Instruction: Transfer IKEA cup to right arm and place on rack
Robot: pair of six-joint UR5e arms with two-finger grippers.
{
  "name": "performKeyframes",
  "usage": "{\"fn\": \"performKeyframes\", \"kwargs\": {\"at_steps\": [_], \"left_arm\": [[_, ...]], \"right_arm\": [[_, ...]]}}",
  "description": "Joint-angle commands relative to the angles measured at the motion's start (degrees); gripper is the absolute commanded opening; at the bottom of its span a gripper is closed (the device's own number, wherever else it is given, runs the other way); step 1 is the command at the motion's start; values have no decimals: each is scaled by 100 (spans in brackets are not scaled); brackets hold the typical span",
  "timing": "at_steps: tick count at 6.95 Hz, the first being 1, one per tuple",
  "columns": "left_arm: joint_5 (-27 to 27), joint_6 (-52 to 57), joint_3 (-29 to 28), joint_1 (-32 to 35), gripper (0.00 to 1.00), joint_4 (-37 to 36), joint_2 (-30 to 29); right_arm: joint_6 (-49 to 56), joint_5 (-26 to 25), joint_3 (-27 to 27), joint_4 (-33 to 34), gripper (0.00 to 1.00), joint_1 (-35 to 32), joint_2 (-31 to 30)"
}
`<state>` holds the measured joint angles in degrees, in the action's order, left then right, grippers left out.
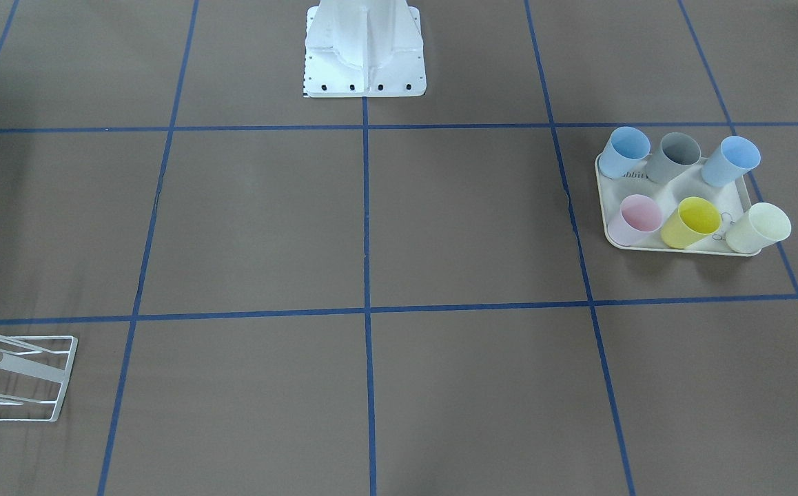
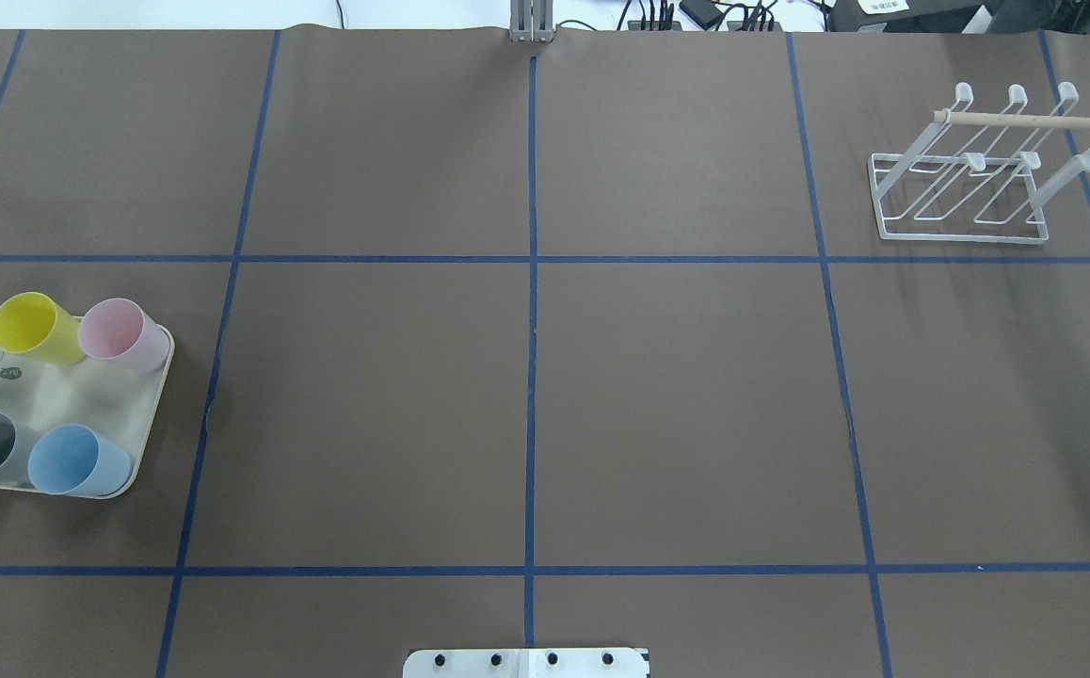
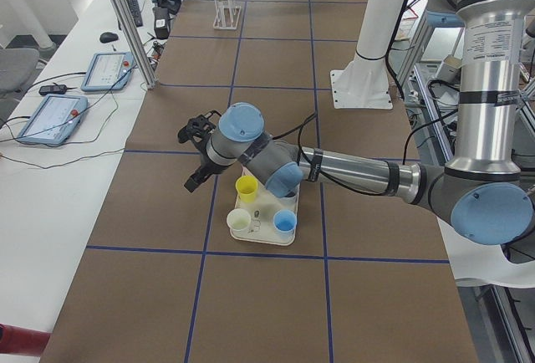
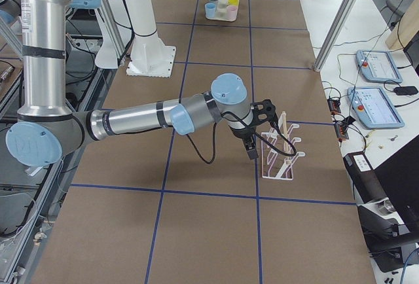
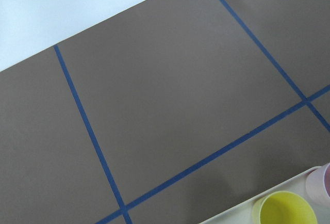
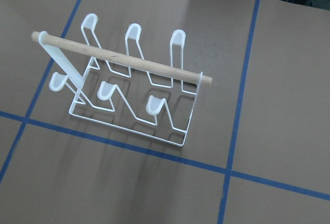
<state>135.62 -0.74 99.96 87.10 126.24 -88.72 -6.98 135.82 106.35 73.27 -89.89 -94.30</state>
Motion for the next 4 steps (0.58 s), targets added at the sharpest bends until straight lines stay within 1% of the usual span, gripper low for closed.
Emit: {"fn": "performKeyframes", "kwargs": {"at_steps": [1,2,3,4], "left_arm": [[-10,-225,-63,-44,100,817,-14],[-62,-207,-186,-288,100,1015,-23],[-80,-198,-570,-438,100,1147,-23],[-280,-216,-1061,-483,100,1671,-14]], "right_arm": [[-330,33,18,-724,100,565,-185],[-496,24,0,-1213,100,987,-142],[-1394,-11,113,-1618,100,1426,-133],[-1881,-185,228,-1918,100,1883,-133]]}}
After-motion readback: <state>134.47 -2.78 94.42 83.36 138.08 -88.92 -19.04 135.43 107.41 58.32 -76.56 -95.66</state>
